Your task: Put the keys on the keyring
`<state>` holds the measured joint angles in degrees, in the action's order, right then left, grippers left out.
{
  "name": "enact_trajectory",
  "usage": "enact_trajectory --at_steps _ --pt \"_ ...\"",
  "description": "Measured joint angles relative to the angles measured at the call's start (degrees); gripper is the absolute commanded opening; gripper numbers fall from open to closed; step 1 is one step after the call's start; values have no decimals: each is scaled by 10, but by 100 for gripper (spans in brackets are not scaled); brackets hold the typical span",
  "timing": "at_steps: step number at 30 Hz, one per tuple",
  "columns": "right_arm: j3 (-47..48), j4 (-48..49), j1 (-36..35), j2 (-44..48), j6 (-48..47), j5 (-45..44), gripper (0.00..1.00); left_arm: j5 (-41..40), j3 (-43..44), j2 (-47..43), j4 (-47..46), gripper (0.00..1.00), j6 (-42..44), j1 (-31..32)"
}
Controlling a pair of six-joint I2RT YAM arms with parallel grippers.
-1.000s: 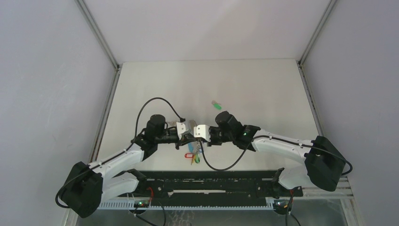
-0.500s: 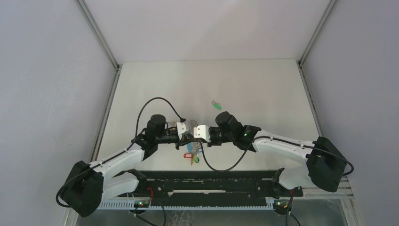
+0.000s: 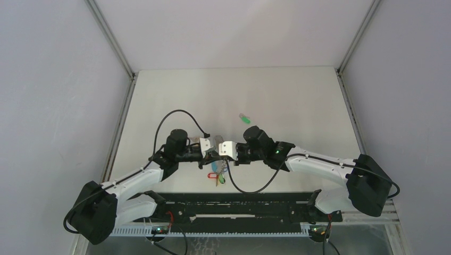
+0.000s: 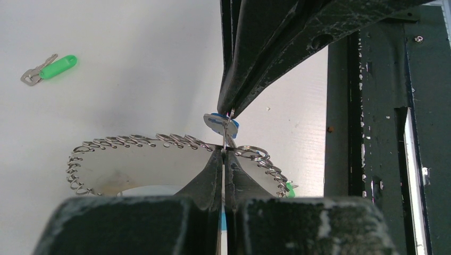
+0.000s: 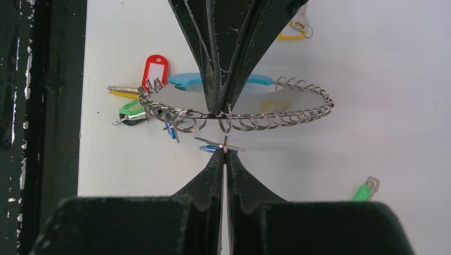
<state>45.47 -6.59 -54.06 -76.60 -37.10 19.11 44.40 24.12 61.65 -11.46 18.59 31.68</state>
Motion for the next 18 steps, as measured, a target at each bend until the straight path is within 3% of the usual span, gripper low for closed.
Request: enact_trajectory --at_steps 18 --pt "11 -6 0 0 0 3 0 8 0 2 0 0 0 0"
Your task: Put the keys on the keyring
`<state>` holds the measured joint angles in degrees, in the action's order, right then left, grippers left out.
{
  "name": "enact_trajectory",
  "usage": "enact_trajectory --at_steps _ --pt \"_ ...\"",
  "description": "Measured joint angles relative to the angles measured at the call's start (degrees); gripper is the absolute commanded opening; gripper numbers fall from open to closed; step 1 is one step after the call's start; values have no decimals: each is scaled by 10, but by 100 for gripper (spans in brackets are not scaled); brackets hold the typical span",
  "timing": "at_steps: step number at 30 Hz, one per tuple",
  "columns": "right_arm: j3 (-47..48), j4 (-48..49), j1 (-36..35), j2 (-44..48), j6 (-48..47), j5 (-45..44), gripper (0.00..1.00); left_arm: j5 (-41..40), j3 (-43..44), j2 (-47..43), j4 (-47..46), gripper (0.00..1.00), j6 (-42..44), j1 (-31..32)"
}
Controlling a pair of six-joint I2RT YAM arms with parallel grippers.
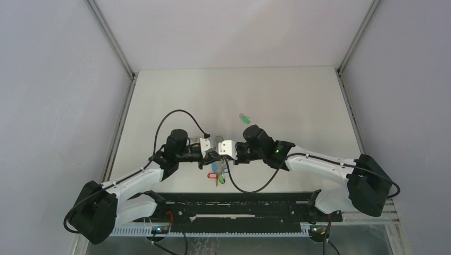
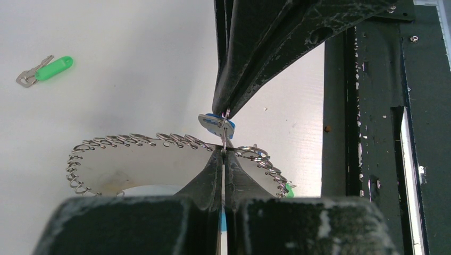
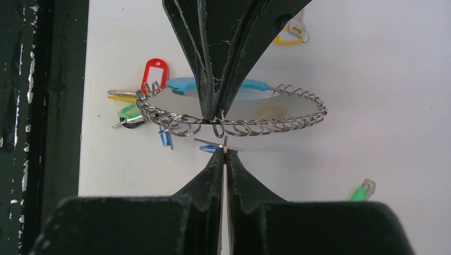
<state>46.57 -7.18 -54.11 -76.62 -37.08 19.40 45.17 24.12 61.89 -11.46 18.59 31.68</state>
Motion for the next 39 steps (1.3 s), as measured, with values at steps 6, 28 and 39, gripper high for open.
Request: enact_trajectory --at_steps 6,28,39 --pt "0 -10 0 0 2 -8 0 -1 0 0 0 0 0 0" --pt "0 -20 -2 0 4 2 0 0 0 0 0 0 0 0" --pt "0 -20 -4 0 6 2 0 0 0 0 0 0 0 0"
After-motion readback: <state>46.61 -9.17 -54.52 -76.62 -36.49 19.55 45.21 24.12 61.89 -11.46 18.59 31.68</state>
